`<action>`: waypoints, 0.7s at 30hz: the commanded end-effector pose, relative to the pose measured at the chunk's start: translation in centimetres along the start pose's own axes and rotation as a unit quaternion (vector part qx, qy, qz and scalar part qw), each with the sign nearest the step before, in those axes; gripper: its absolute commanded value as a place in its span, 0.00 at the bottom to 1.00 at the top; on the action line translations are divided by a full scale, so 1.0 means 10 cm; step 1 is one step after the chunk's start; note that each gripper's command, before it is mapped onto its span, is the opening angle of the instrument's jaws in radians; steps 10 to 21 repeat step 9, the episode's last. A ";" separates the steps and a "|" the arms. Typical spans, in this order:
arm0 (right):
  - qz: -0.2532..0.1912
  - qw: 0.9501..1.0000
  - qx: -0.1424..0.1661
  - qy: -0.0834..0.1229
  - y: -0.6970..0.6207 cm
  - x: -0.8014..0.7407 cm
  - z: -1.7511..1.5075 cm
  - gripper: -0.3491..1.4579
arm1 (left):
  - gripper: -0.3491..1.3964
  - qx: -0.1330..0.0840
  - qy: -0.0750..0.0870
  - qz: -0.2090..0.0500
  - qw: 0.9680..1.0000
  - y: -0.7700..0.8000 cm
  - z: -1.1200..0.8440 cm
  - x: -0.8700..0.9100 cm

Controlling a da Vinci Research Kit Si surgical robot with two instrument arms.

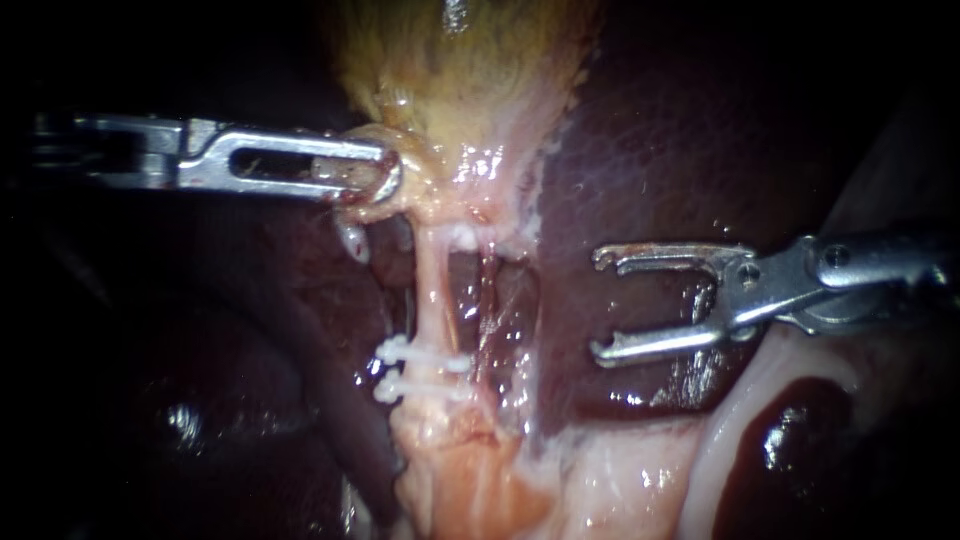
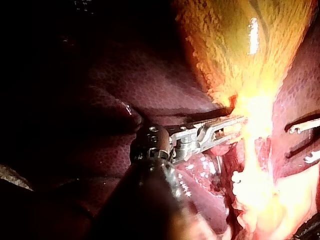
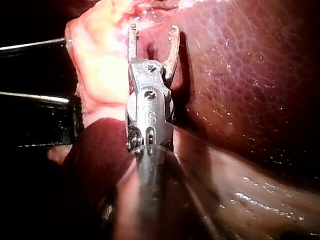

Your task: Going back second clip left tube

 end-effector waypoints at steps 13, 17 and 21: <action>0.000 1.000 0.004 0.000 -0.002 0.002 0.002 0.47 | 0.00 -0.001 -0.004 0.001 1.000 0.001 -0.002 -0.002; 0.000 1.000 0.004 0.000 -0.002 0.002 0.002 0.47 | 0.00 -0.001 -0.004 0.001 1.000 0.001 -0.002 -0.002; 0.000 1.000 0.004 0.000 -0.002 0.002 0.002 0.47 | 0.00 -0.001 -0.004 0.001 1.000 0.001 -0.002 -0.002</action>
